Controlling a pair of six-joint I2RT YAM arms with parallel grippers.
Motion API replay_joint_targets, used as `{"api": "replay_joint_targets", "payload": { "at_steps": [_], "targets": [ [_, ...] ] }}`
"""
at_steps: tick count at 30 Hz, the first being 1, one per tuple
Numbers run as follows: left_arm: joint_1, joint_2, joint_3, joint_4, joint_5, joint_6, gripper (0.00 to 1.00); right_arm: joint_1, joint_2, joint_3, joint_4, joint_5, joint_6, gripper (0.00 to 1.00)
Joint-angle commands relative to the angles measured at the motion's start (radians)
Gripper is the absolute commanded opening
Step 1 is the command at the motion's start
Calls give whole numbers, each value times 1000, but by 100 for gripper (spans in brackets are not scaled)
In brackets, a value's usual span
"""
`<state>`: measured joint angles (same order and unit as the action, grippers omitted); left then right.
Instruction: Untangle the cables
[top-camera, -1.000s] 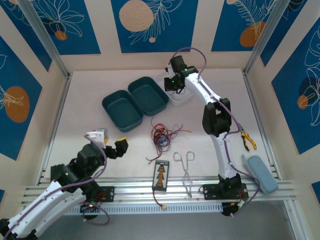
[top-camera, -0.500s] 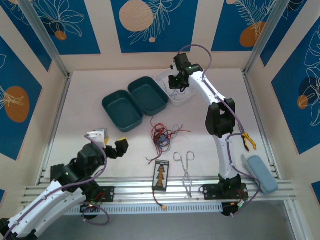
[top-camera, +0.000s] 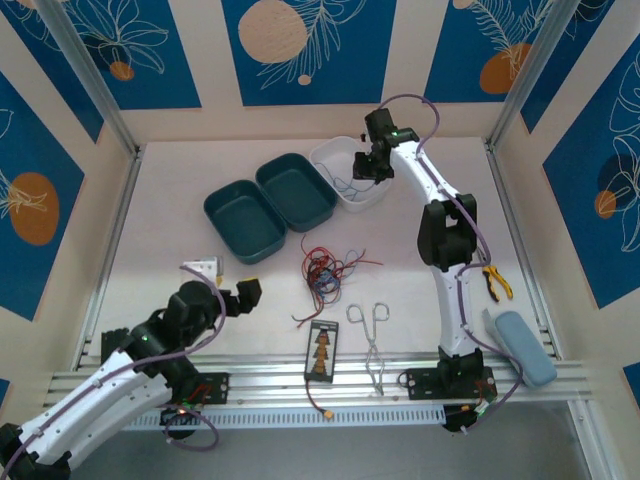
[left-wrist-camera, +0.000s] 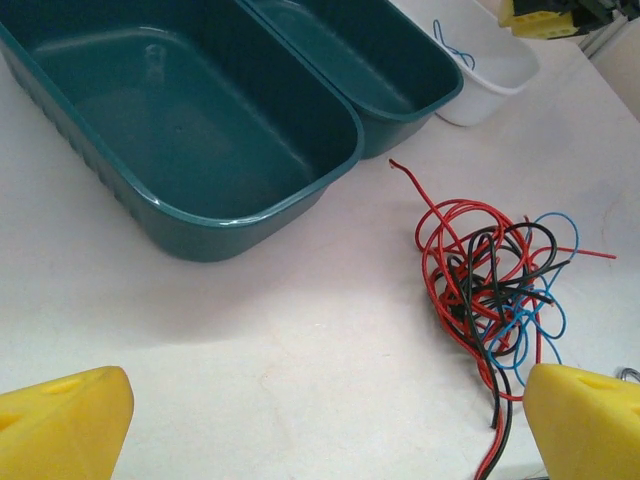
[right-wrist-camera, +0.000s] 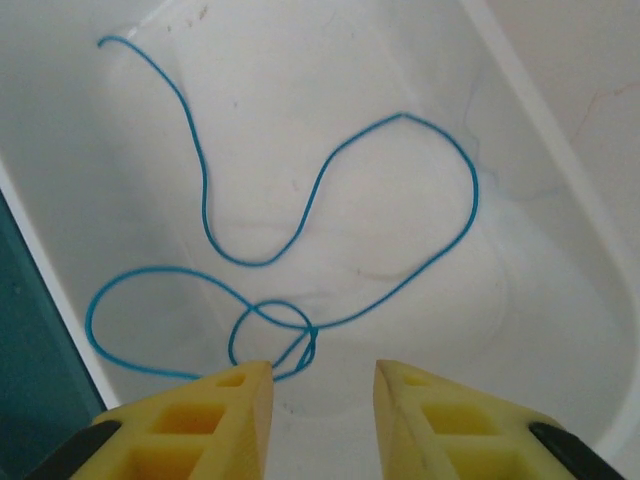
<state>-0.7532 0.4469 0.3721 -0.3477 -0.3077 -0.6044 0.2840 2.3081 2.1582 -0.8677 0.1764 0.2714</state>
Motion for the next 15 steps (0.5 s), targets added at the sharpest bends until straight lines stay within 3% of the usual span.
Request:
{"api": "replay_joint_targets", "payload": {
  "at_steps": [1,6,15],
  "targets": [
    [-5,22,26,41,-8,-14,100,24,-139,-82,25,-27,17,35],
    [-6,95,43,90,-14,-14,100,82,-316,-321,117,-11,69,43],
    [-5,333,123,202,26,10,100,196,-615,-763,206,49,229,43]
  ]
}}
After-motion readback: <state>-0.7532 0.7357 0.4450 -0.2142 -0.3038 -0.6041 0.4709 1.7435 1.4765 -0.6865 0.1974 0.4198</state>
